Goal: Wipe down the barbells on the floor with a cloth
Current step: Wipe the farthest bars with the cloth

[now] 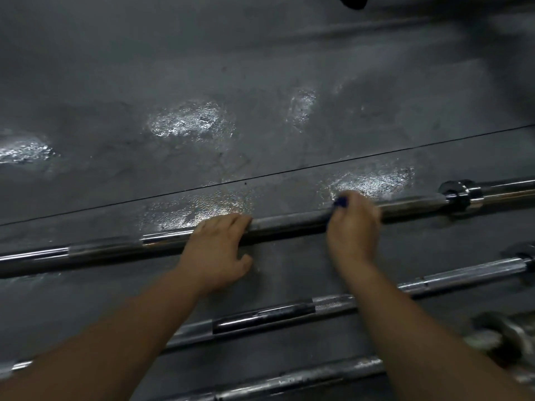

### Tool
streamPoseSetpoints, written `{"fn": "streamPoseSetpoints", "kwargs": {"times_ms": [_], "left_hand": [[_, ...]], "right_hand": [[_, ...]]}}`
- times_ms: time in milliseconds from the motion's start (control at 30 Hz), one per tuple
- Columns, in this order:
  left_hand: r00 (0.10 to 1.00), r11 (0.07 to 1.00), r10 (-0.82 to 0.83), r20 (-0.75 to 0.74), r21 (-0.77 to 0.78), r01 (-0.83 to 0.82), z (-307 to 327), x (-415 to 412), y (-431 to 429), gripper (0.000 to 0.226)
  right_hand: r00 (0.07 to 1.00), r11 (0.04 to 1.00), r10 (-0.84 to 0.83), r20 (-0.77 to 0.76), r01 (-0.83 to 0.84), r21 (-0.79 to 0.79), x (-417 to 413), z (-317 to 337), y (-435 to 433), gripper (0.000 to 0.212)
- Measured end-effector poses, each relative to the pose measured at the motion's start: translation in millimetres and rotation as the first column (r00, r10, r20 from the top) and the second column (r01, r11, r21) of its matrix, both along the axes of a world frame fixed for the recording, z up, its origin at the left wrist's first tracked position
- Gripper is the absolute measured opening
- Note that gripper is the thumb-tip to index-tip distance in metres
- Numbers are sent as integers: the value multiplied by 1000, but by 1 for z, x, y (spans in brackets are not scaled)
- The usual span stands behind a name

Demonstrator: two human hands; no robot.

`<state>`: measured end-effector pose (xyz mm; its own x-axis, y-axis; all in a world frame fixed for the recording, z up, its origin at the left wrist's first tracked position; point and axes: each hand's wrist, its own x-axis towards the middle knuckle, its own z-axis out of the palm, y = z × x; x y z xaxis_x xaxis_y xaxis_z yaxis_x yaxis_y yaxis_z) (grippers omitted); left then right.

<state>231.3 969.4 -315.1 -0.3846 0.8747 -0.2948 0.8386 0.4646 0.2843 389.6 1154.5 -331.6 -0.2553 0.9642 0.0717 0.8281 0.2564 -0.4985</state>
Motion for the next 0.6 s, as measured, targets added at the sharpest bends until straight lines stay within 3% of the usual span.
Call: {"fn": "streamPoseSetpoints", "kwargs": {"times_ms": [67,133,167,200,233,300,333,433,600], "left_hand": [[999,999,-36,36,21,36,4,-10,-16,76],[1000,1000,-5,-24,-5,5,-1,-28,-37,65],[997,999,24,-67,-43,-27,-4,-37,-50,61],[994,996,44,-98,-79,-52,-5,-43,-64,60],[992,993,54,-114,-100,-65,-7,-47,-77,61],[992,996,47,-117,-73,-56,-9,-45,-99,62],[991,998,43,-124,-40,-48,-9,-42,-106,62],[993,995,95,-69,8,-95,-5,-33,-112,63],[950,964,254,182,31,-264,10,-32,-116,64]], "right_hand": [[938,937,345,33,-346,40,-29,2,-48,24],[770,771,633,81,-636,34,-34,6,-64,27],[761,761,645,68,-648,34,-30,6,-54,27],[841,841,539,42,-540,24,-23,5,-41,24],[936,936,351,-4,-351,5,-15,4,-32,20],[999,999,43,-4,-43,-8,-10,0,-39,25],[999,999,47,17,-47,27,-20,-3,-57,28],[950,948,312,13,-312,57,-65,-9,-123,15],[801,797,598,22,-591,-127,-123,6,-193,19]]}}
